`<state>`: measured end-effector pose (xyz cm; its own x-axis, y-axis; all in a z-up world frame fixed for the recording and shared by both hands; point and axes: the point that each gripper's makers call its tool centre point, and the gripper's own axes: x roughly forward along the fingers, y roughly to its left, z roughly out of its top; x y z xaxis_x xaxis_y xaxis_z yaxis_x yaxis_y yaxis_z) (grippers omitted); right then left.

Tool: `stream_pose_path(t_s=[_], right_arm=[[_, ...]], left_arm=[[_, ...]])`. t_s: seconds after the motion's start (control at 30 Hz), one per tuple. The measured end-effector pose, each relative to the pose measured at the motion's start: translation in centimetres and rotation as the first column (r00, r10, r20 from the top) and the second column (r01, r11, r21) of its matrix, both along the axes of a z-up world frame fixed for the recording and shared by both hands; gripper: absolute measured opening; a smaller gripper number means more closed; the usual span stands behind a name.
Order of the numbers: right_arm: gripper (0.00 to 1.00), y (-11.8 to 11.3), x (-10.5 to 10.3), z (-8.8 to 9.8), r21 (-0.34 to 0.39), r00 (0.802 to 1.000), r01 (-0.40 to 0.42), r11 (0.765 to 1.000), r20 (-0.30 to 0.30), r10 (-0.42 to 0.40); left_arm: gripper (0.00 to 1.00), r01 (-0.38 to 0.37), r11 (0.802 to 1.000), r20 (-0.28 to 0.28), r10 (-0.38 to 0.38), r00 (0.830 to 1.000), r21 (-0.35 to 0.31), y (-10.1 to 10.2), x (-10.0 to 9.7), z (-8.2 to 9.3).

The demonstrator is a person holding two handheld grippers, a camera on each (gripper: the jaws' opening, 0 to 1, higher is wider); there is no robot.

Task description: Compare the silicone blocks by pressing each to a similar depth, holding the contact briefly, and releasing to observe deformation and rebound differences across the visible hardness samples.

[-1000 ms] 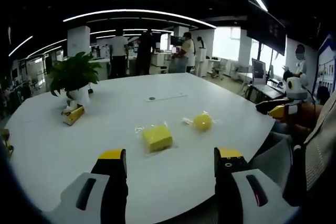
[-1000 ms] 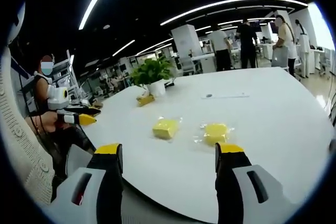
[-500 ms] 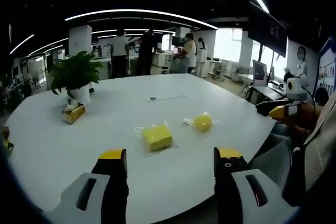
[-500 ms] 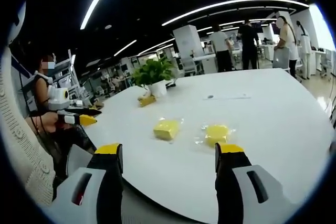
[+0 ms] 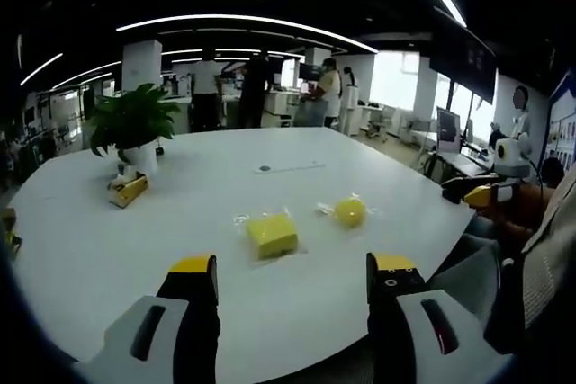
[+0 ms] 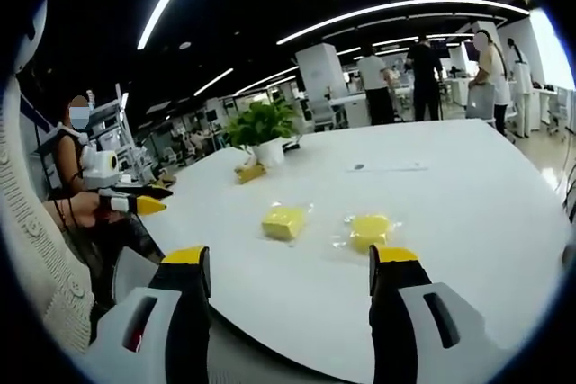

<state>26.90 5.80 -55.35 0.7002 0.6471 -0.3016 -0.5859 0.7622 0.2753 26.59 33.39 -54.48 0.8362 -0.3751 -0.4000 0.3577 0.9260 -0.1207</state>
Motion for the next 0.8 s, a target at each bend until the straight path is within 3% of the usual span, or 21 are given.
stream_pose_path(t_s=[0.13, 0.3, 0.47, 0.7, 0.8], right_arm=[[0.66, 0.0, -0.2, -0.3, -0.005, 1.0, -0.001, 1.0, -0.009, 0.001], [0.67, -0.2, -0.2, -0.3, 0.001, 1.0, 0.015, 1.0, -0.009, -0.015], [0.67, -0.1, -0.1, 0.1, 0.0, 1.0, 0.021, 1.0, -0.004, -0.021], [0.67, 0.1, 0.0, 0.5, -0.004, 1.0, 0.024, 1.0, -0.001, -0.024], [0.67, 0.1, 0.1, 0.7, -0.008, 1.0, 0.028, 1.0, 0.0, -0.028]], left_arm=[[0.66, 0.017, 0.999, 0.002, -0.017, 1.0, 0.052, 0.1, 0.0, 0.0], [0.67, 0.041, 0.999, -0.004, -0.041, 0.999, 0.029, -0.5, 0.1, 0.7], [0.67, 0.038, 0.996, -0.02, -0.039, 0.999, -0.079, -0.8, 0.7, 1.9], [0.67, 0.044, 0.989, -0.026, -0.048, 0.998, -0.144, -0.3, 2.5, 2.8], [0.67, 0.013, 0.97, -0.03, -0.021, 0.999, -0.241, 0.1, 3.9, 3.6]])
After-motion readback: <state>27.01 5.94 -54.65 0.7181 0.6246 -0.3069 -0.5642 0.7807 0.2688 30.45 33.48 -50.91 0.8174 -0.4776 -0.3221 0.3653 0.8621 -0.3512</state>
